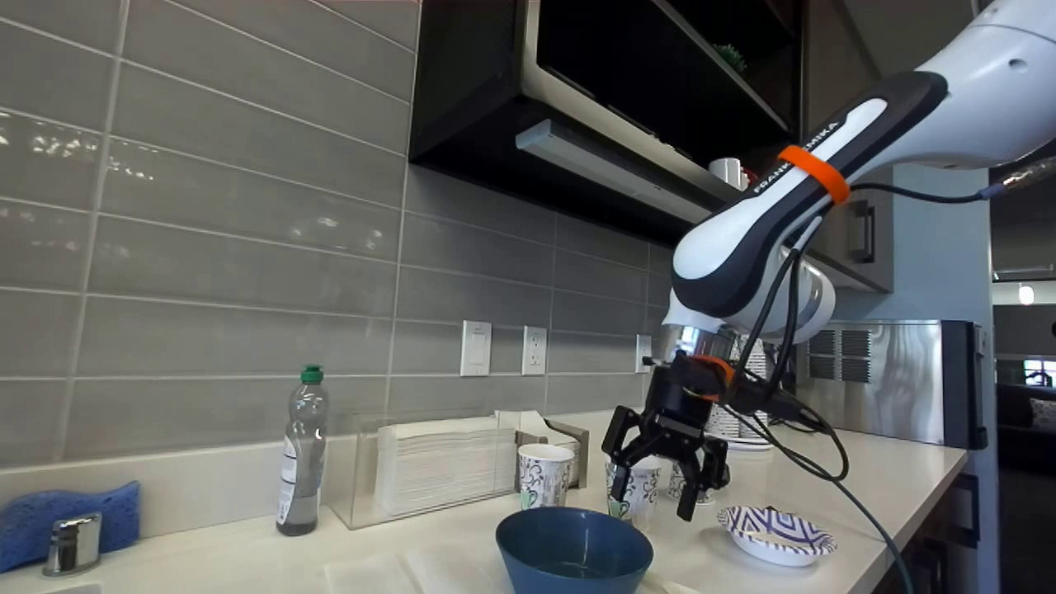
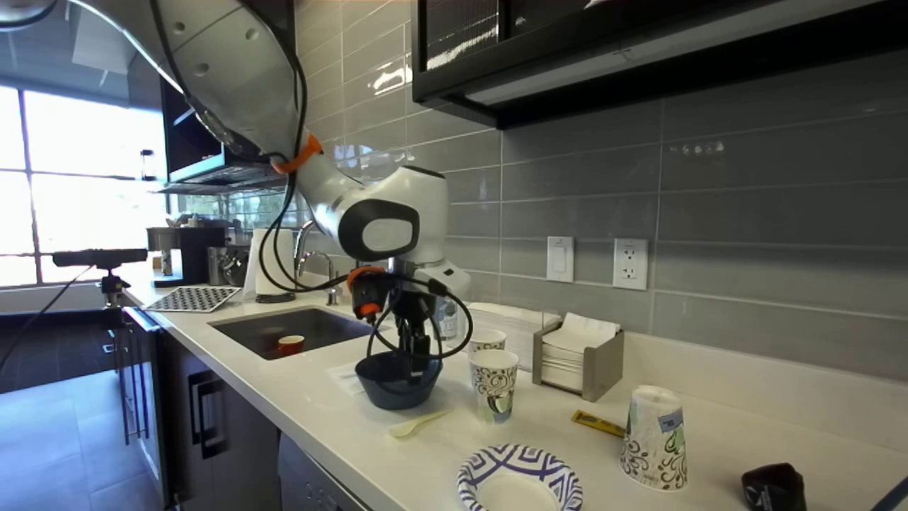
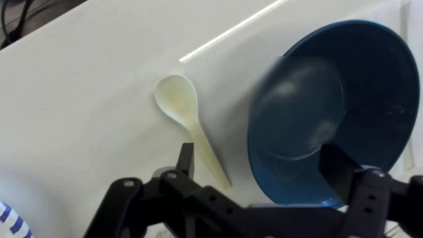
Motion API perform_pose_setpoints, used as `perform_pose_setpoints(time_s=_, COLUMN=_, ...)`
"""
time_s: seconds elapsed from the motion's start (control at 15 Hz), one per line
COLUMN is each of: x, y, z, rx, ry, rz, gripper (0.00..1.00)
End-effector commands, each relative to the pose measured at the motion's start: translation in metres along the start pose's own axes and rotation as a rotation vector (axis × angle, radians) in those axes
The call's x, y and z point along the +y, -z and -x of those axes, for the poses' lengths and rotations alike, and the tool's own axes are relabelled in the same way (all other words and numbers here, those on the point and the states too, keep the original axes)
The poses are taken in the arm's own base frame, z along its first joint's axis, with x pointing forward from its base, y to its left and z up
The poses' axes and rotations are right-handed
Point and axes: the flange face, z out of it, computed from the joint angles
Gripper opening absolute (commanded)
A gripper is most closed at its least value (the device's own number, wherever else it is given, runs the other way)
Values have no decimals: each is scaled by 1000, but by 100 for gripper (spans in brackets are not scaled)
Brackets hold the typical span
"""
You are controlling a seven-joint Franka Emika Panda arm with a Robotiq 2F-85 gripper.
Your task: Remove the paper cups from the blue bowl, put them on the counter, unstack the paper cups and then move the blue bowl to the right
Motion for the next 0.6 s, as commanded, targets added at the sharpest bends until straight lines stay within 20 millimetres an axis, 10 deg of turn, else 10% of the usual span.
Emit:
perform_pose_setpoints(time_s=0.0, x=-11, y=44, z=16, rx=42, ry=51, rz=74, gripper=100)
perform_pose_setpoints(time_s=0.53, x=-57, y=138, z=53, rx=177, ry=218, rz=208, gripper=100)
